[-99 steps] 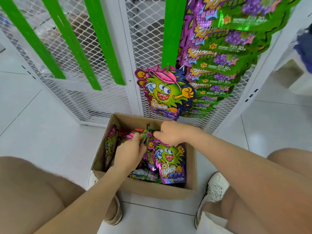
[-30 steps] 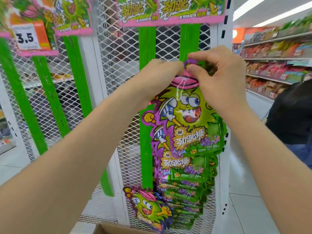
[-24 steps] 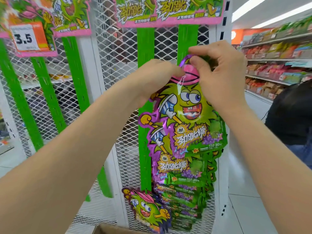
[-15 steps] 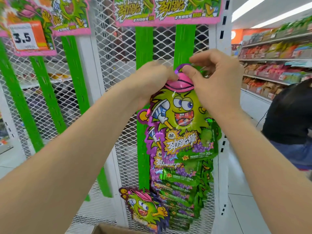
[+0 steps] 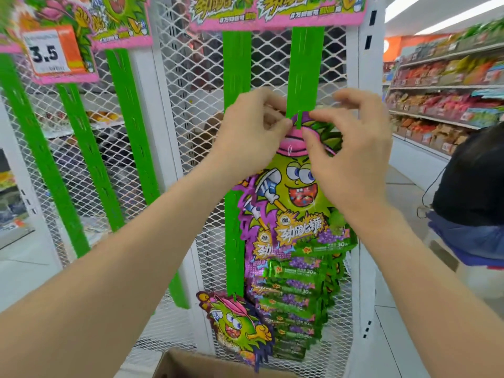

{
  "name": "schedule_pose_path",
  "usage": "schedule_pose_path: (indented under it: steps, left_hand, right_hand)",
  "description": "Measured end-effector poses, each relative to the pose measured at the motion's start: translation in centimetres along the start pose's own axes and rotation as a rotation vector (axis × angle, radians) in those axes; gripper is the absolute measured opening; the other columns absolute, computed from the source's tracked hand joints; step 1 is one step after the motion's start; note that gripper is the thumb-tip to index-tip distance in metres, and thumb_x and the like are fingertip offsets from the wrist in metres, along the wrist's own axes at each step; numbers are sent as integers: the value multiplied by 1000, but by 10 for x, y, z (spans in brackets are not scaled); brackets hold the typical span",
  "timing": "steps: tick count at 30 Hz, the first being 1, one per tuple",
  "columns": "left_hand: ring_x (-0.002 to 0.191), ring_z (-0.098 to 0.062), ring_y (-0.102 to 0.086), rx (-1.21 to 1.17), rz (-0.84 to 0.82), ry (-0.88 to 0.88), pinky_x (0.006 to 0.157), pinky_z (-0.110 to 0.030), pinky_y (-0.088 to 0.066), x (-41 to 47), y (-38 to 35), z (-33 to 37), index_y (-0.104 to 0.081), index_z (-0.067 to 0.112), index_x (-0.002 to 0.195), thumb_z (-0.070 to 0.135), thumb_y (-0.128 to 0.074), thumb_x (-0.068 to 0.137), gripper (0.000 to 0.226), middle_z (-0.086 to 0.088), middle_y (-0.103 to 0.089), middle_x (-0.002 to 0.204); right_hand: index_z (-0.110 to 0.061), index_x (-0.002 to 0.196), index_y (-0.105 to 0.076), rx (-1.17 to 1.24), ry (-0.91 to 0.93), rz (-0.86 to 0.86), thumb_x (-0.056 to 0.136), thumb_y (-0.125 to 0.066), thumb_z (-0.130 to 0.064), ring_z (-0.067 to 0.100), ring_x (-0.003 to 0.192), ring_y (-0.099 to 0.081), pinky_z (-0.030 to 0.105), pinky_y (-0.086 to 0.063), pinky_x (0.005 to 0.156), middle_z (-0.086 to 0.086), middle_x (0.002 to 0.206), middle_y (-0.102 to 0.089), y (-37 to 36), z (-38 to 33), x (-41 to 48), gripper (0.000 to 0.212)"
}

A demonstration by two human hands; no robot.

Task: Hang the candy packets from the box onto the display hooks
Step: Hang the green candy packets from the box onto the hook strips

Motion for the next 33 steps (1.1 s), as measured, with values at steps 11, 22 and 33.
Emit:
schedule_pose_path:
  steps: [11,22,33]
  left_hand:
    - [90,-22,-62,311,65,-386,83,-38,-51,-123,-2,-39,-70,15,102,11,-69,93,10,3,-68,96]
    - [95,-27,-73,330,-1216,585,79,-35,-55,-395,-110,-265,-78,7,96,24,-60,91,25,-12,-78,99]
    - [121,-43,-58,427,-906,975,95,-52,-53,-550,-180,-360,-49,1,130,37,-72,100,52,-21,-51,134]
  right_hand:
    - [-21,74,-61,304,-74,-693,83,-63,-13,22,59,-50,40,-47,57,-3,65,-54,-52,-66,-155,13]
    - [-7,101,-64,-171,-179,-2026,98,-54,-14,37,94,-71,35,-49,68,22,109,-68,-78,-46,-446,12]
    - [-13,91,-52,-201,-166,-2102,99,-57,-18,33,80,-62,37,-52,66,8,92,-53,-90,-27,-512,11]
Point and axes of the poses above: each hand's wrist, its own x-axis towards the middle knuckle, its own y-axis out of the back of the hand, z = x × y, the point moved 7 cm from there along x, towards the middle knuckle
